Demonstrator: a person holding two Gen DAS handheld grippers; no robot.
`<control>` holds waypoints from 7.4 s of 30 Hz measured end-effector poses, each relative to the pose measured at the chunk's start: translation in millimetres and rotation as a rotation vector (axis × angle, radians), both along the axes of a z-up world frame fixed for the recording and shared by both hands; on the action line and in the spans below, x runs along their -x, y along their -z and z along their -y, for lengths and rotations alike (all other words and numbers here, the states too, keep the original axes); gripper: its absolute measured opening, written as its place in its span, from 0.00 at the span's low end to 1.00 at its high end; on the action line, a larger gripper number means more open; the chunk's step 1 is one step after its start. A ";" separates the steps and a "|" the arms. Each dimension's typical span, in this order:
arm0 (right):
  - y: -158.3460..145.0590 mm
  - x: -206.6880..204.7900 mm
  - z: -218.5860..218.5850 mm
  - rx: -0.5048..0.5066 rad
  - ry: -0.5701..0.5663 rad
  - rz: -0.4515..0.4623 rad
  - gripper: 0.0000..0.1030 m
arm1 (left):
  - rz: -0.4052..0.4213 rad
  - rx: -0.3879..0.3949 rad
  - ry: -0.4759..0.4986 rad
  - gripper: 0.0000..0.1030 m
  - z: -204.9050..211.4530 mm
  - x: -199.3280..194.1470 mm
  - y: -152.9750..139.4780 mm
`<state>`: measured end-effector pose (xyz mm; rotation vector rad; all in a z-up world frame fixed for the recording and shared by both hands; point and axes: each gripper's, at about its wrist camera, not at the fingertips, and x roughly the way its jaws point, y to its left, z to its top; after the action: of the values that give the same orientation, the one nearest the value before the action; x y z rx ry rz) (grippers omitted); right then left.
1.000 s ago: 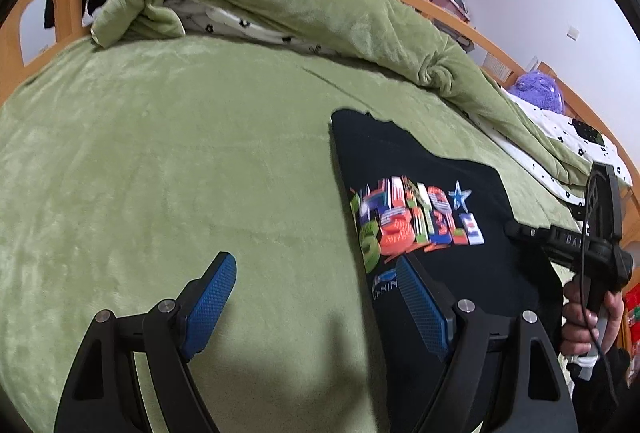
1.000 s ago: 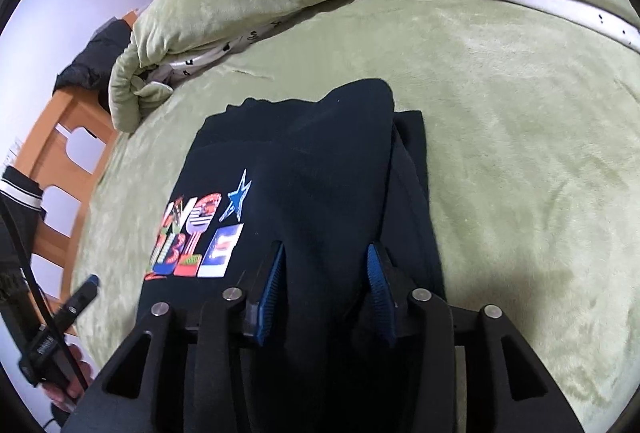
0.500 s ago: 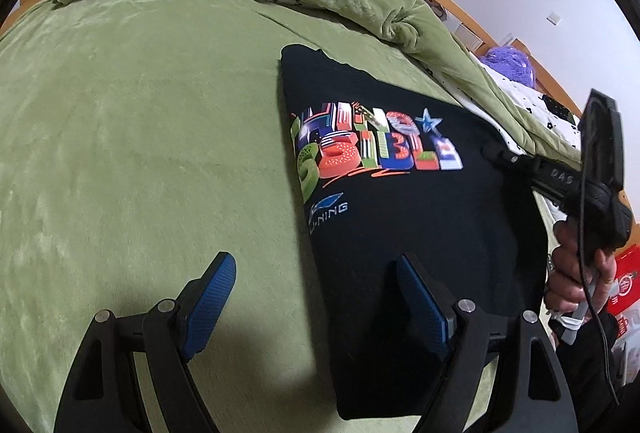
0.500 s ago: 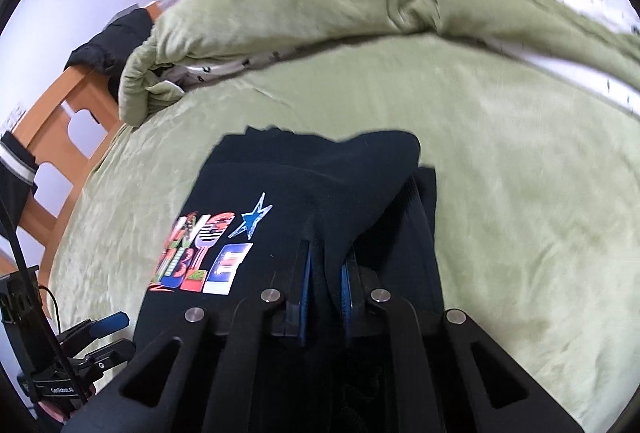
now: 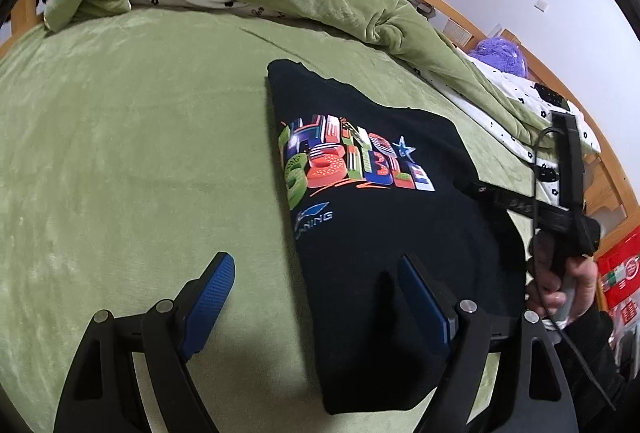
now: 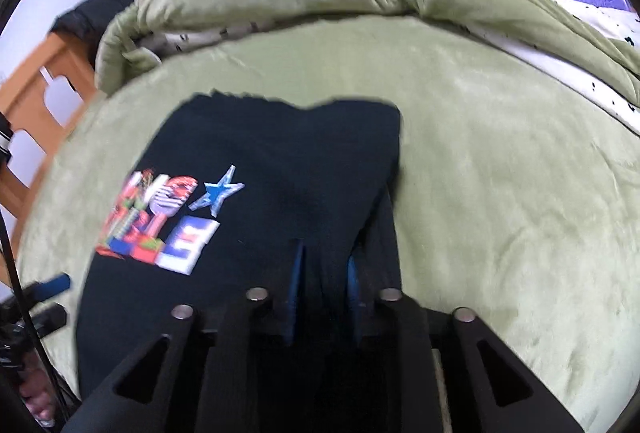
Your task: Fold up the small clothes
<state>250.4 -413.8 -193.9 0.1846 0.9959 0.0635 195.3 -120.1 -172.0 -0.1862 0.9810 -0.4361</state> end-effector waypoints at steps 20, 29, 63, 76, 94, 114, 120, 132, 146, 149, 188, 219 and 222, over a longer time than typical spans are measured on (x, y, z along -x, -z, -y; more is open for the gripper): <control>-16.8 50.1 -8.5 -0.157 -0.040 0.023 0.09 | -0.001 -0.007 -0.025 0.80 -6.0 14.7 -6.9; -18.5 51.8 26.1 -0.076 0.071 0.071 0.06 | 0.005 0.000 -0.029 0.80 -5.2 10.2 -10.9; 19.5 21.2 2.9 -0.225 -0.059 -0.076 0.37 | -0.115 0.176 0.024 0.23 34.6 -37.5 36.0; -30.8 -2.6 -103.8 -0.319 -0.111 0.044 0.31 | -0.008 0.109 -0.104 0.21 -82.0 -54.7 -8.1; -25.7 -14.6 -184.9 -0.018 -0.168 0.113 0.47 | -0.001 0.039 -0.162 0.66 -152.3 -50.0 16.5; 22.0 -68.5 -190.9 -0.013 -0.206 -0.012 0.13 | -0.008 0.026 -0.114 0.69 -144.2 -25.5 21.2; -19.1 -0.9 -173.3 -0.024 -0.177 0.059 0.31 | -0.008 0.019 -0.132 0.69 -152.0 -17.6 18.6; 15.3 38.9 -161.2 -0.006 -0.004 0.004 0.03 | 0.024 -0.096 -0.143 0.69 -141.7 8.3 -3.4; -91.8 118.3 -159.0 0.137 0.057 0.121 0.51 | 0.130 -0.204 -0.184 0.83 -118.3 52.9 -73.4; -106.1 137.7 -157.7 0.153 0.068 0.127 0.60 | 0.148 -0.222 -0.193 0.87 -115.1 66.4 -86.5; -159.3 246.5 -151.3 0.175 0.098 0.236 0.85 | 0.252 -0.266 -0.252 0.89 -111.3 155.2 -131.9; -159.5 246.4 -153.9 0.169 0.103 0.227 0.85 | 0.253 -0.264 -0.252 0.89 -112.5 156.8 -133.6; -159.7 246.5 -153.6 0.168 0.104 0.228 0.85 | 0.255 -0.265 -0.253 0.89 -112.9 157.3 -133.8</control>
<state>4.0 -260.2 -34.2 0.0729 0.7587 -0.0922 38.1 -7.3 -38.2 -0.0135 0.7435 -0.0918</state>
